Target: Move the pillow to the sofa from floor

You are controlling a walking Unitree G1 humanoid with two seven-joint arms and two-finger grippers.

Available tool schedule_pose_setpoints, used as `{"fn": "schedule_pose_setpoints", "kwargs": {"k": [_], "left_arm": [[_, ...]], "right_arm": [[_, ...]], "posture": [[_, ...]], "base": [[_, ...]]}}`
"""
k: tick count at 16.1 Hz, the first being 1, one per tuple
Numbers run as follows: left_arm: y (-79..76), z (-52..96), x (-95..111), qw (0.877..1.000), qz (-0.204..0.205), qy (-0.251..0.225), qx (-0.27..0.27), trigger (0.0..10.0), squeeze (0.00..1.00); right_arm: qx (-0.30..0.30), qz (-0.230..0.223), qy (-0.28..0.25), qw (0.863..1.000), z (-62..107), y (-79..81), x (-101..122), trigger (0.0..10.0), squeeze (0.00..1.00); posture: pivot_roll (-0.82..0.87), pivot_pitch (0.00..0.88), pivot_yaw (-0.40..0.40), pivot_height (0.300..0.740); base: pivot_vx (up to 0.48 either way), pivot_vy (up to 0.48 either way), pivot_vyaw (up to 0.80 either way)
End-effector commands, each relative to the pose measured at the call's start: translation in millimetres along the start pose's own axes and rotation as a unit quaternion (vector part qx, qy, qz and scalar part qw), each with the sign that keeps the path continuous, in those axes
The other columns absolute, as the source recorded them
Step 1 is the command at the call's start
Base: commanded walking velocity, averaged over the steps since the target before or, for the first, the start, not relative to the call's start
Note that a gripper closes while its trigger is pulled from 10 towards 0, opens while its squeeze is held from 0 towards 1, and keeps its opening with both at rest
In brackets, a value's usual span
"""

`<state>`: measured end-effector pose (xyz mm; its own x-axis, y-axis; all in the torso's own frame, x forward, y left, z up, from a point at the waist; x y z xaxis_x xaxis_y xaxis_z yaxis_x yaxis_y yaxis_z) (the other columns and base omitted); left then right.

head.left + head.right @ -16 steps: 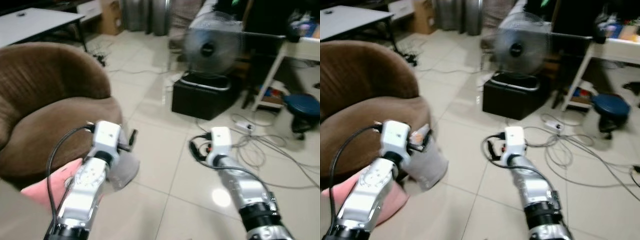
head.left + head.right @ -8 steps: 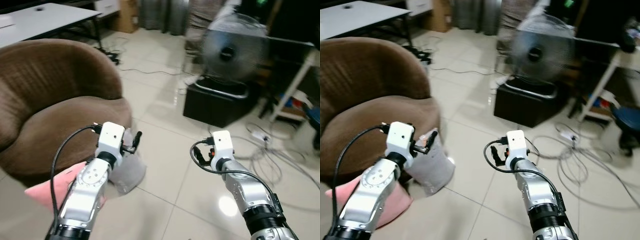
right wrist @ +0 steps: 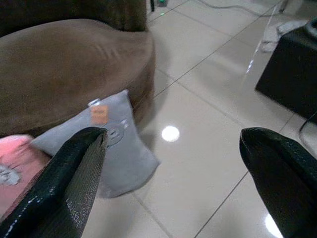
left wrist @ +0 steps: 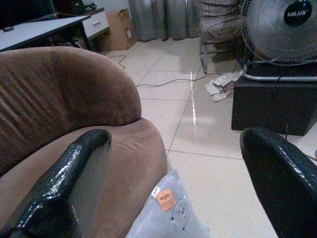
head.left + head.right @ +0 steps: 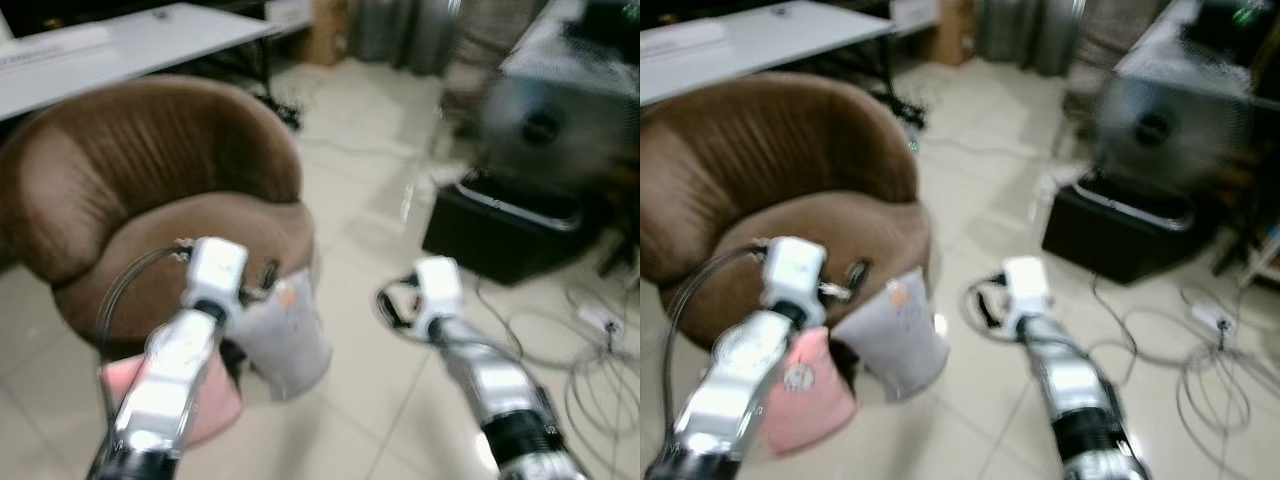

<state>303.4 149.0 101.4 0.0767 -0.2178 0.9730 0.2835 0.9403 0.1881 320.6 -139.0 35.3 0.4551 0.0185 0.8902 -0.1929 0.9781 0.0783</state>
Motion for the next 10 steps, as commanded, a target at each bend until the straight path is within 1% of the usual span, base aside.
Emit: {"fn": "schedule_pose_setpoints", "kwargs": {"k": [1, 10], "left_arm": [[8.2, 1.3, -1.6, 1.0, -0.009, 0.007, 0.008, 10.0, 0.0], [6.5, 2.4, -6.5, 1.0, -0.008, 0.016, 0.006, 10.0, 0.0]], "right_arm": [[0.015, 0.0, -0.01, 1.0, -3.2, 10.3, 6.8, 10.0, 0.0], [0.019, 0.0, -0.001, 1.0, -4.0, 10.5, 5.4, 10.0, 0.0]], "posture": [[0.11, 0.0, 0.001, 0.74], [0.11, 0.0, -0.005, 0.74]], "base": [[0.394, 0.0, 0.0], [0.393, 0.0, 0.0]]}}
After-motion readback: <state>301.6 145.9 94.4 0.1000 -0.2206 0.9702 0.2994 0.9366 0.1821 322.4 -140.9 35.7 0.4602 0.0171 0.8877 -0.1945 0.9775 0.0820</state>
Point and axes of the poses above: a point about 5 cm out from each wrist's last joint towards the gripper, its own z axis pointing back from the gripper into the wrist, its own x axis along the axis of the wrist's last joint, y = z × x, the point moved 2 cm from there along -z, pointing out of the wrist towards the gripper, and after that the axes turned 1 degree about -z, right-handed, at the moved point
